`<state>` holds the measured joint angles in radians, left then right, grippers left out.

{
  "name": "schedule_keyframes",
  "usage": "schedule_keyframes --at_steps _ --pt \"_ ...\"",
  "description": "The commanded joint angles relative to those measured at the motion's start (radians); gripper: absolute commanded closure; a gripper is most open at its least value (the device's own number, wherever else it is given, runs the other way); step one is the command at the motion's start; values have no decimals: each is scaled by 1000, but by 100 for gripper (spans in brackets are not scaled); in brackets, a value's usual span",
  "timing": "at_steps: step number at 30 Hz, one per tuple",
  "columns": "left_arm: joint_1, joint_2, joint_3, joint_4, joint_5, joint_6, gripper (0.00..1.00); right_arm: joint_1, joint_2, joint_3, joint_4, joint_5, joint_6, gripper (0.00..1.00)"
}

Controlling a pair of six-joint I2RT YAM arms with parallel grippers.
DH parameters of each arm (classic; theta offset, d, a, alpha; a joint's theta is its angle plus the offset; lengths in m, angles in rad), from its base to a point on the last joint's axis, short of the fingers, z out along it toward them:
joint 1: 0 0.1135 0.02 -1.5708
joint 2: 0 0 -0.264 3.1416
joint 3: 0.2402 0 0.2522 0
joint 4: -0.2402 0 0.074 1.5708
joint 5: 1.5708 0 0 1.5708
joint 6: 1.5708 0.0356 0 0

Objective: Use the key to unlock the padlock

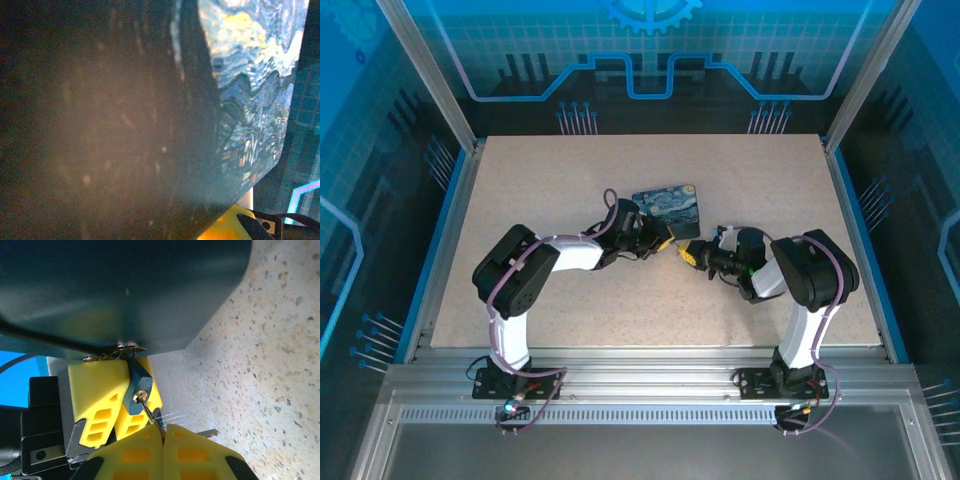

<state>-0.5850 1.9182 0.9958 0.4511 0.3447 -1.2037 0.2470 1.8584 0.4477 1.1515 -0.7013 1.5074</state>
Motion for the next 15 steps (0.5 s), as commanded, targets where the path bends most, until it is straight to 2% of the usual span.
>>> schedule_keyframes --at_steps 1,8,13,15 --pt "-49 -1 -14 44 177 -15 100 -26 -13 63 -11 -2 -10 100" --pt "-49 -2 -18 43 185 -14 100 -45 -16 130 -108 -83 -23 100" --pt "-50 -1 -17 44 187 -17 100 -11 -83 196 -351 -93 -189 100" --pt "-50 -2 -19 50 185 -19 100 2 -101 205 -389 -78 -215 100"
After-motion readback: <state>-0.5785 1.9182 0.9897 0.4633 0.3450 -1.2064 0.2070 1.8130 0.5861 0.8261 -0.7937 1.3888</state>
